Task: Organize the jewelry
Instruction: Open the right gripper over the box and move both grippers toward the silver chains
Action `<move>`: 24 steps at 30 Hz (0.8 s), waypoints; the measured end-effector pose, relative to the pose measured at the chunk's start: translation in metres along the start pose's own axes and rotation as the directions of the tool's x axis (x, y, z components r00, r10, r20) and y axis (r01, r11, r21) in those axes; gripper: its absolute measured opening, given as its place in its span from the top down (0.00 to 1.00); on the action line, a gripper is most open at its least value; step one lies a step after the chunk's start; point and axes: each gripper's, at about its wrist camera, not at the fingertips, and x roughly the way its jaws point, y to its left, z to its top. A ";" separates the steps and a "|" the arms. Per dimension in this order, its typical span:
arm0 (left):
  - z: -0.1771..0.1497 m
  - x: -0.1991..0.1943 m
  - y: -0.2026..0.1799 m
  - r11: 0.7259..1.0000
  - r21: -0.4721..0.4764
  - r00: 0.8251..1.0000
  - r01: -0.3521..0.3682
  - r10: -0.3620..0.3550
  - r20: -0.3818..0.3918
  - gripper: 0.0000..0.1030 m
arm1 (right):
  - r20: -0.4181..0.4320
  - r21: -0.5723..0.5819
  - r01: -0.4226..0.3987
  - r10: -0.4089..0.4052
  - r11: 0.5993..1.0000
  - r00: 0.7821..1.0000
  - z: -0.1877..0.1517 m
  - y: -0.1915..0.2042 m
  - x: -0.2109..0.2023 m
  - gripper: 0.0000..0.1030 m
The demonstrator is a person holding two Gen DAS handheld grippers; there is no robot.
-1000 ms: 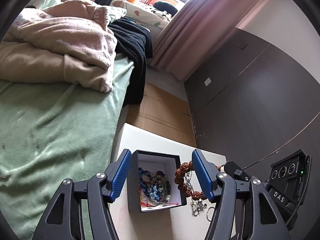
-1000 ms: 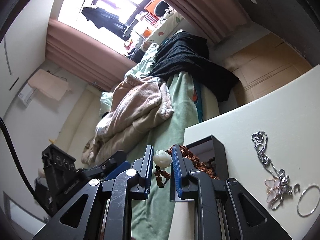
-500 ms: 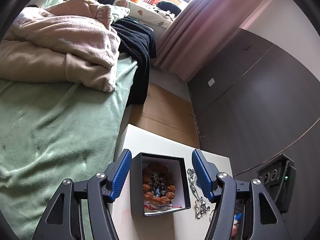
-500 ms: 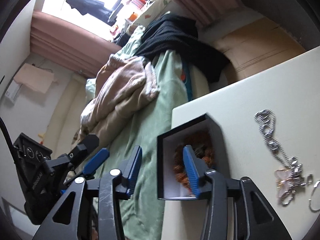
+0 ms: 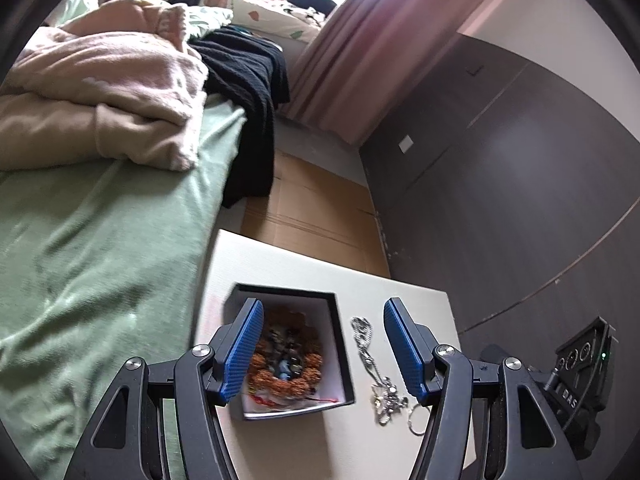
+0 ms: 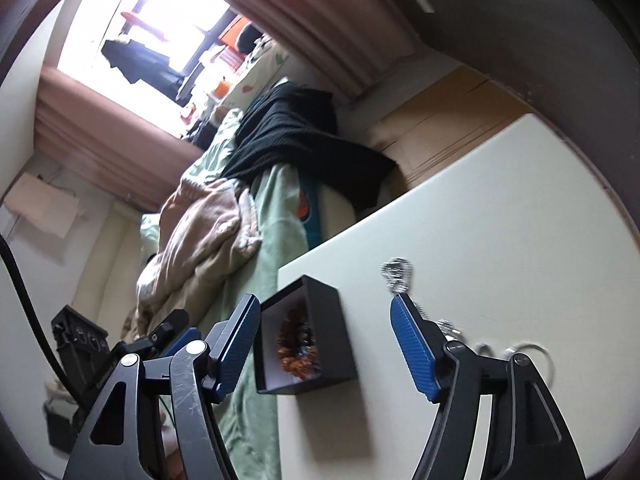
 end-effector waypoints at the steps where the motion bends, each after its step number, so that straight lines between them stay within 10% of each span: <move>1: -0.002 0.003 -0.005 1.000 0.008 1.000 0.008 -0.008 -0.005 0.38 | 0.012 -0.002 0.022 -0.022 1.000 1.000 -0.001 -0.005 -0.008 0.27; 9: -0.021 0.018 -0.043 0.995 0.096 0.999 0.030 -0.027 -0.029 0.12 | 0.051 0.072 0.099 -0.103 0.992 0.993 -0.004 -0.037 -0.041 0.19; 24: -0.056 0.043 -0.086 0.968 0.248 0.996 -0.033 0.052 -0.071 0.09 | 0.033 0.165 0.196 -0.204 0.967 0.978 -0.015 -0.089 -0.082 0.00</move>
